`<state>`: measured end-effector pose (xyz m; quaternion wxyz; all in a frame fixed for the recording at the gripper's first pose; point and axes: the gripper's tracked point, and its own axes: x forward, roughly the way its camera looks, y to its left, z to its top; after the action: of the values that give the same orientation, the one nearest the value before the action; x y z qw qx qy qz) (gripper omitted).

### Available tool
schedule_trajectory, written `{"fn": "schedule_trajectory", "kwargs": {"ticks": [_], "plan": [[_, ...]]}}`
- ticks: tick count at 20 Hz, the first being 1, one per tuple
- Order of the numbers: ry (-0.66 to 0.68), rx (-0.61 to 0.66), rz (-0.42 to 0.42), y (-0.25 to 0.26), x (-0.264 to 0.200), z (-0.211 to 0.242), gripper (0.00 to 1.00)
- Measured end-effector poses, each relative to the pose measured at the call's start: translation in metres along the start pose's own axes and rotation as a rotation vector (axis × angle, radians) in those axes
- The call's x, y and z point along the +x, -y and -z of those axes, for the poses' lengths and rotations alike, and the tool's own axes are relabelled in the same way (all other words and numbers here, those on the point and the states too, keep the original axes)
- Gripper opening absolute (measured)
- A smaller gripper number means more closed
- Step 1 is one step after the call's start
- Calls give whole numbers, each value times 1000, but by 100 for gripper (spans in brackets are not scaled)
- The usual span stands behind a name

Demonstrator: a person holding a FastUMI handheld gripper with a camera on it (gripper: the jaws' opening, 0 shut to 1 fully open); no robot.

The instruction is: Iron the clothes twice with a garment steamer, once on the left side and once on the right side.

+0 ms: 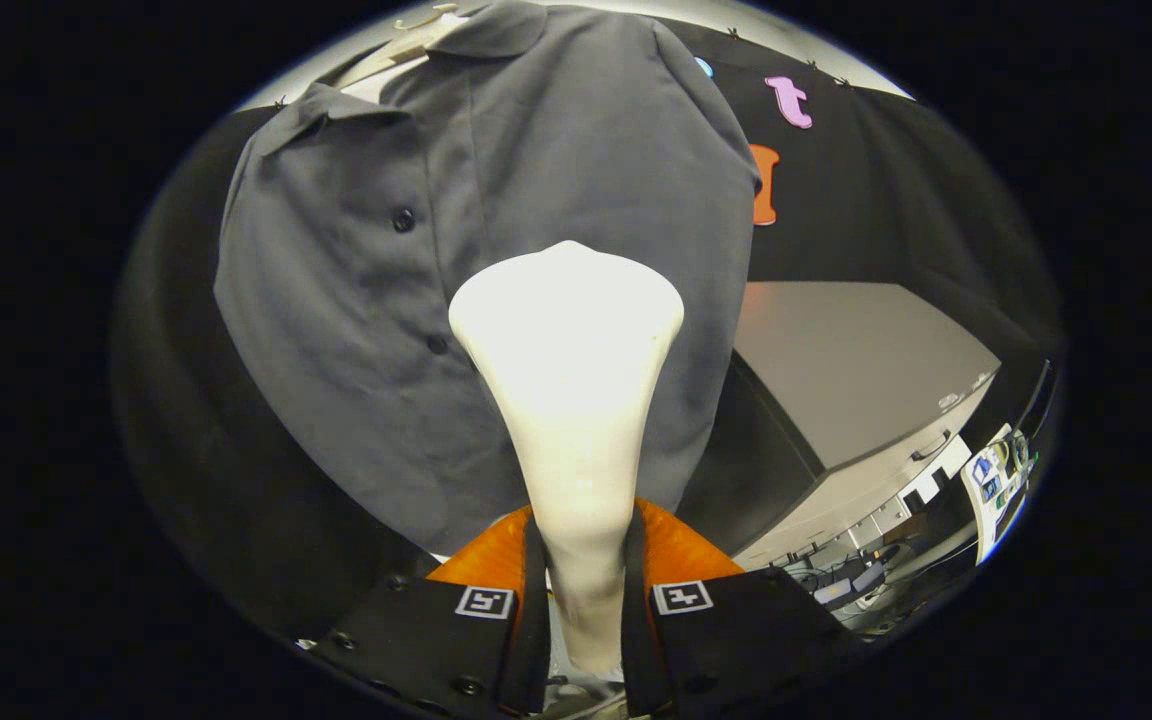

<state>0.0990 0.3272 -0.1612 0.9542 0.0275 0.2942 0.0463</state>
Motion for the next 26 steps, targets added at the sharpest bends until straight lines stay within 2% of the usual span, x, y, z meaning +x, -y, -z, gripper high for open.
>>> {"fn": "schedule_trajectory", "kwargs": {"ticks": [8, 13, 20, 26], "plan": [[154, -48, -66, -70, -54, -87, 37], [193, -72, -107, -116, -67, -115, 37], [190, -107, -143, -159, -46, -125, 37], [126, -97, -127, -158, -9, -100, 37]]}}
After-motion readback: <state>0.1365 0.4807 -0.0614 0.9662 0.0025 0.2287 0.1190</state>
